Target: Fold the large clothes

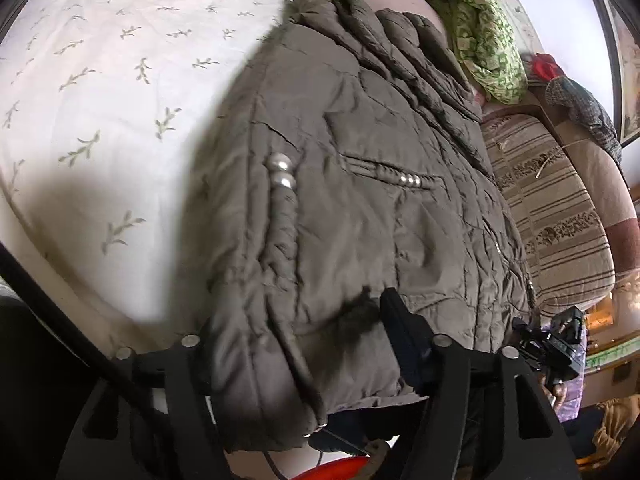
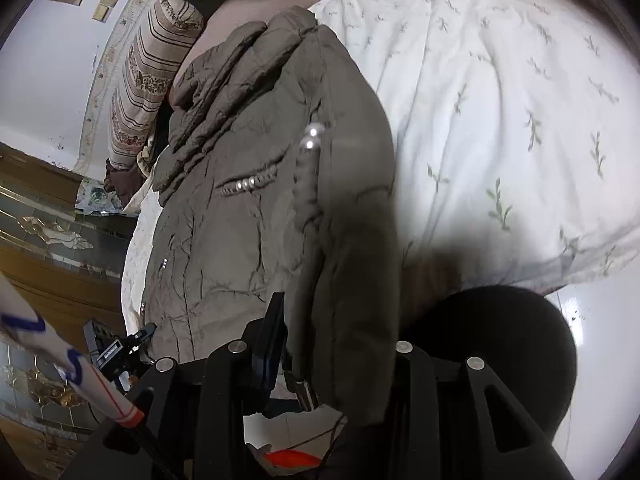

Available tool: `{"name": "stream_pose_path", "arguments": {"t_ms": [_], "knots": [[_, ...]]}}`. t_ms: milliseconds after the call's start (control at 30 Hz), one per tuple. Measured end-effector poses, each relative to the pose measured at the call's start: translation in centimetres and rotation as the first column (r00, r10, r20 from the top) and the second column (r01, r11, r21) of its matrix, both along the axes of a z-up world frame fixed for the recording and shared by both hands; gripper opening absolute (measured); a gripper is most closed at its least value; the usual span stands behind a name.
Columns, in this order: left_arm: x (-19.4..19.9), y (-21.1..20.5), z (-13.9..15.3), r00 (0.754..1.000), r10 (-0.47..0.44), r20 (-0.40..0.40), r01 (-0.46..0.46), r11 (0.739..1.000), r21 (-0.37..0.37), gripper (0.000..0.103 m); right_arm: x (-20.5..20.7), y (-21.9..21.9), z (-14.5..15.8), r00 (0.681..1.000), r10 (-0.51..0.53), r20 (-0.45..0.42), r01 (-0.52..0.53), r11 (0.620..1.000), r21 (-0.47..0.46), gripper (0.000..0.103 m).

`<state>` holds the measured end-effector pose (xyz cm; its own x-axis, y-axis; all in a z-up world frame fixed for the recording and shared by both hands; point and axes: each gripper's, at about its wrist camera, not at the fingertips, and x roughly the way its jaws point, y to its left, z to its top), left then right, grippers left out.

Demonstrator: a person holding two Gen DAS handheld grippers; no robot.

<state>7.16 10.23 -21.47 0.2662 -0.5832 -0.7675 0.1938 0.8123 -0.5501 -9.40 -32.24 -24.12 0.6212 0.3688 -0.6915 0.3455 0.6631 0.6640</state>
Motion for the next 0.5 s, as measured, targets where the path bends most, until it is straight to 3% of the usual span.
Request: {"name": "stream_pose_path", "arguments": {"t_ms": [133,167,200,233,267,367,500], "knots": [[-0.5,-1.3,0.3,1.000,0.017,0.026,-0.019,0.996,0.084,0.063,0.5,0.3,-0.6,1.000,-0.017,-0.015,0.017,1.000,-0.024,0.044],[-0.6,-1.5,0.4,0.999,0.020,0.027,-0.023,0.994,0.109,0.056,0.7,0.4,-0.7,0.999,-0.024,-0.021,0.023,0.999,-0.028,0.044],[-0.6,-1.7,0.6,1.000,0.021,0.022,-0.024,0.990,0.141,0.039,0.8,0.4,-0.7,0.999,-0.034,-0.026,0.033,0.999,-0.033,0.044],[-0.6,-1.8,0.8,1.000,0.024,0.018,-0.026,0.988,0.153,0.029,0.8,0.4,-0.6,0.999,-0.040,-0.028,0.038,0.998,-0.040,0.039],[-0.5,-1.5,1.3,0.999,0.032,0.016,-0.034,0.988,0.149,0.026,0.8,0.6,-0.2,0.999,-0.039,-0.024,0.037,0.998,-0.051,0.030],[-1.0,-0.6,3.5,0.998,0.053,0.040,-0.057,0.991,0.118,0.019,0.4,0.8,1.5,1.000,-0.024,0.013,0.025,0.997,-0.068,0.020],[-2.6,0.9,7.1,0.993,0.072,0.097,-0.080,0.994,0.080,0.017,-1.2,0.8,5.0,0.995,-0.012,0.101,0.018,0.998,-0.061,0.016]]}}
